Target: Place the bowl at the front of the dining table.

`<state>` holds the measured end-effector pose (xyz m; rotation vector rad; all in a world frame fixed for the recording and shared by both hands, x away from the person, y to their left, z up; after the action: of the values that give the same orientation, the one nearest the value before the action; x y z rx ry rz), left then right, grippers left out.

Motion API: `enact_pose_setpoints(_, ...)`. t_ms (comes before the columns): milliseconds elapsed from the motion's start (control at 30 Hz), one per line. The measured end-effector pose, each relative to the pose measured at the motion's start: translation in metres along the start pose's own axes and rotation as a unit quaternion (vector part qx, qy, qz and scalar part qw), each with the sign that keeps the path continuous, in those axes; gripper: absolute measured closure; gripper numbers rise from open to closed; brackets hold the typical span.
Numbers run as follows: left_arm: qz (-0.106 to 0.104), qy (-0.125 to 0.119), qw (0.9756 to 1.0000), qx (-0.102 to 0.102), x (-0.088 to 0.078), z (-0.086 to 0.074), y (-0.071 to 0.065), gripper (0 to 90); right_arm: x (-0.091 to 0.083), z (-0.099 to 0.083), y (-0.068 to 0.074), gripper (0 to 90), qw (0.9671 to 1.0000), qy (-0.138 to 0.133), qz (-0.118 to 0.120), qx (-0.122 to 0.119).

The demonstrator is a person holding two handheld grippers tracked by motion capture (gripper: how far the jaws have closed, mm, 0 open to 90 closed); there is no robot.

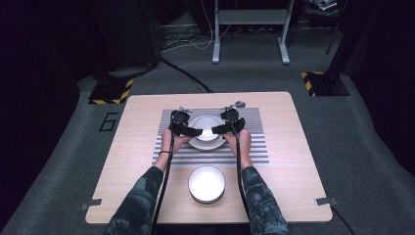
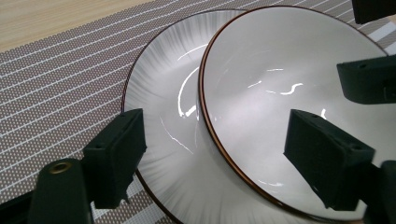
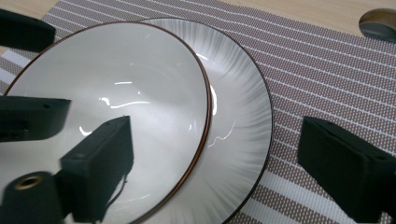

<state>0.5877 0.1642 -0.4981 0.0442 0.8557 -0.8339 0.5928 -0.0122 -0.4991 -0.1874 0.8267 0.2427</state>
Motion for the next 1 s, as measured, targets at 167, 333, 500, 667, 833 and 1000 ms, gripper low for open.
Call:
enact_pose_setpoints(167,-0.005,0.003,1.0000,-0.003,-0.012,-0.002,0.001,14.4,-0.007,-0.003,-0.001,2.9,0.9999,-0.004,0.010,-0.003)
enact_pose_setpoints(333,-0.012,-0.001,0.9999,0.005,-0.023,-0.007,0.000,9.5,-0.019,-0.007,-0.002,0.6,0.9997,-0.014,0.016,-0.015)
enact_pose_setpoints(500,-0.015,0.009,0.9996,0.020,-0.033,-0.015,-0.001,6.1,-0.032,-0.012,-0.007,0.0,0.9994,-0.025,0.020,-0.017)
enact_pose_setpoints(667,-0.017,0.003,0.9994,0.031,-0.047,-0.023,-0.004,5.7,-0.049,-0.018,-0.013,0.0,0.9984,-0.048,0.018,-0.024)
enact_pose_setpoints(833,-0.019,0.001,0.9985,0.052,-0.062,-0.032,-0.010,5.3,-0.065,-0.029,-0.020,0.0,0.9976,-0.058,0.014,-0.034)
enact_pose_setpoints(1000,-0.014,0.001,0.9979,0.064,-0.075,-0.045,-0.015,5.5,-0.078,-0.039,-0.024,0.0,0.9967,-0.069,0.018,-0.038)
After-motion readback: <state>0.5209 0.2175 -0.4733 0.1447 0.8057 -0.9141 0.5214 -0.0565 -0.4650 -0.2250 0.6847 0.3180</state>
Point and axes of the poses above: each handheld gripper's, and its own axes: x roughly forward along the jaws, z roughly out of its top, y roughly to its left, the point moved 5 cm from there along x, roughly forward along the jaws, and after that the axes turned 14 degrees about -z, right-handed, at the moved point
